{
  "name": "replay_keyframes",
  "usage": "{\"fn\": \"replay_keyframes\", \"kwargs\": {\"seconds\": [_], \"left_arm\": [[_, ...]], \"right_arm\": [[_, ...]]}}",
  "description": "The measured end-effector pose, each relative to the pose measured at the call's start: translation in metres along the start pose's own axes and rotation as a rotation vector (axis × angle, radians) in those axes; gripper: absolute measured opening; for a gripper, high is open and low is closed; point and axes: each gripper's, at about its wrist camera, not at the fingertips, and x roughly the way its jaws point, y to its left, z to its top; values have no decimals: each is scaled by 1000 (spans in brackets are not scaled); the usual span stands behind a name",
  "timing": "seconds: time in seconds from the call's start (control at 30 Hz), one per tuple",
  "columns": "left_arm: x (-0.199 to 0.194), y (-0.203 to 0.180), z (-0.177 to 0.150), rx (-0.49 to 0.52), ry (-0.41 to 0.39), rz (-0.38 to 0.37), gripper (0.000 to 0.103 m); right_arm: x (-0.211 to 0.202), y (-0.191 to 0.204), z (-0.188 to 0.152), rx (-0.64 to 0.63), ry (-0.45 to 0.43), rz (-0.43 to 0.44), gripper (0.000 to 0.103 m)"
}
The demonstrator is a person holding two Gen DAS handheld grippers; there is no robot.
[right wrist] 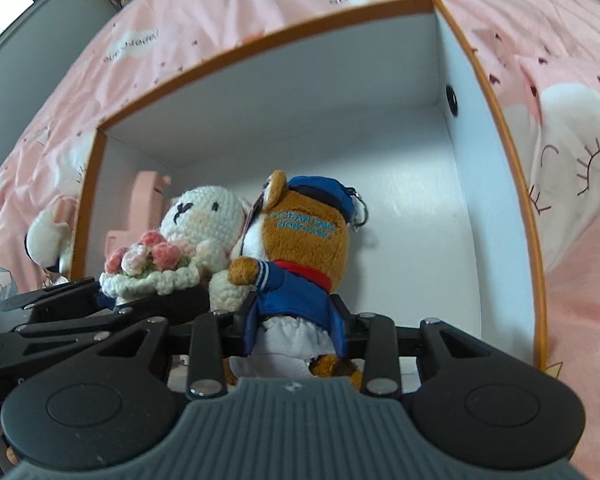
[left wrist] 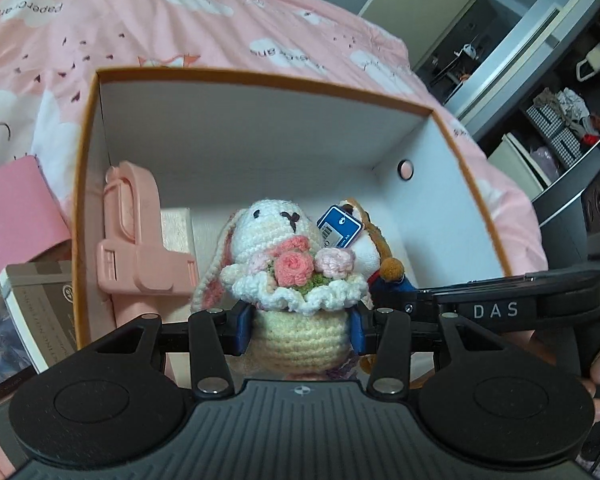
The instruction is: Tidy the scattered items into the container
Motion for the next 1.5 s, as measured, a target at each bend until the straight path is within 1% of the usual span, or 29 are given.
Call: {"fn": "replay_keyframes", "kwargs": {"seconds": [0.07, 0.2, 0.3, 0.4, 0.47, 0.53, 0.67, 0.73, 0.87, 0.97, 1.0, 1.03, 1.1, 1.13, 1.2, 1.23, 1.33, 1.5], "left_arm": [[7, 1, -1, -2, 24, 6, 53], [17, 3, -6, 10, 67, 43, 53], [20, 5, -6, 3, 91, 38, 55], [21, 4, -5, 19, 107, 45, 55], [21, 5, -6, 28, 109, 42, 58], [19, 7, -6, 26, 110, 21, 65], [12, 9, -7, 33, 122, 3, 69], [5, 7, -6, 50, 121, 1, 72], [-10, 8, -1, 43, 114, -15, 72], [-22, 9, 6, 36, 82, -42, 72], [-25, 9, 9, 36, 66, -43, 69], [-26, 8, 13, 40, 48, -43, 64], [-28, 6, 19, 54, 23, -34, 60], [-25, 5, 22, 58, 23, -24, 55], [-17, 4, 24, 62, 36, -15, 47], [-11, 4, 24, 62, 48, -13, 45], [2, 6, 20, 54, 86, -7, 41], [8, 10, 13, 33, 92, -30, 41]], "right_arm": [[6, -4, -2, 13, 23, 6, 38], [11, -7, -3, 19, 43, 17, 39], [14, -6, -2, 2, 61, -1, 40], [18, -4, -1, -19, 76, -18, 40], [18, -3, 0, -33, 79, -26, 41], [17, -4, 0, -41, 79, -32, 43], [10, -4, 0, -54, 68, -37, 44], [5, -4, 1, -60, 58, -36, 47], [-7, -2, 3, -80, 31, -38, 48], [-14, -1, 7, -85, 6, -32, 47], [-16, 0, 8, -86, -1, -30, 46], [-17, 0, 9, -85, -7, -28, 46], [-17, -1, 12, -73, -18, -23, 46], [-16, -2, 13, -62, -22, -21, 43], [-13, -6, 16, -35, -21, -14, 40], [-10, -8, 17, -21, -17, -7, 39], [-2, -15, 17, 17, 1, 4, 38], [11, -25, 14, 64, 14, 31, 36]]}}
